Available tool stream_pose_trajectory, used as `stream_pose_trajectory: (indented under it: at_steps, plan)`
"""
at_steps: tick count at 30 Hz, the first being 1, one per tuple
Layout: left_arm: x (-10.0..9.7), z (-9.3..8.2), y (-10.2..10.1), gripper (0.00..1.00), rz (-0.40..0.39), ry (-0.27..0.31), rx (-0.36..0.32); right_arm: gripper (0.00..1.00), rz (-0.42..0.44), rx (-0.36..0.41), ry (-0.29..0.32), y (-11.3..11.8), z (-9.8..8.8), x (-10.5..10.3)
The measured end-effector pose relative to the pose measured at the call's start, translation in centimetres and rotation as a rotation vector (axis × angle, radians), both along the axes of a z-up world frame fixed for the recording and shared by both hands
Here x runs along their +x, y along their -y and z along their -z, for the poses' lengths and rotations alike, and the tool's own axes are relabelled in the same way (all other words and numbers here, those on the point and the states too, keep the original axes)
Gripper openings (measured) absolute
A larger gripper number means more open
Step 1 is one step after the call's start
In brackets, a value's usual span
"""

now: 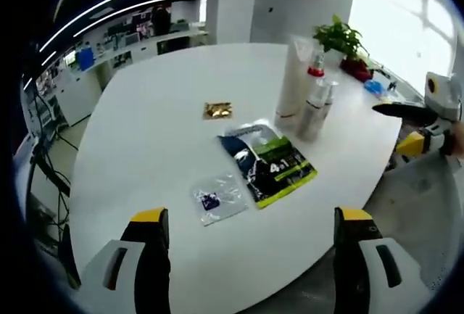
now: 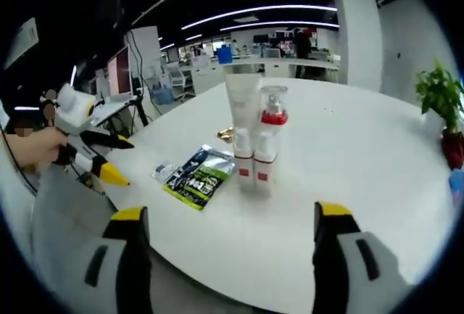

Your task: Arrange the skincare products in the storage area until every visible bottle or jar stands upright without overlapping.

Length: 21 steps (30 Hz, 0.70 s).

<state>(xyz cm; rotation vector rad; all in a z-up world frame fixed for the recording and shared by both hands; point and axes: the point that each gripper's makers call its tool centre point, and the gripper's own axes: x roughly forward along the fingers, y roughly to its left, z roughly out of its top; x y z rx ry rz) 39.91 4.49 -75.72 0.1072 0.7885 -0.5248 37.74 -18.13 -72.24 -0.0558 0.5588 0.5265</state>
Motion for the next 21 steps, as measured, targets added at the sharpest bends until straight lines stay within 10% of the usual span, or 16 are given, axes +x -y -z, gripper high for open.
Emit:
stream_pose_trajectory:
  at_steps: [21]
  plan:
    - [5.5, 0.9, 2.0, 0.92, 0.061, -0.021, 0.068, 0.94, 0.031, 0.011, -0.004, 0.6, 0.2, 0.2]
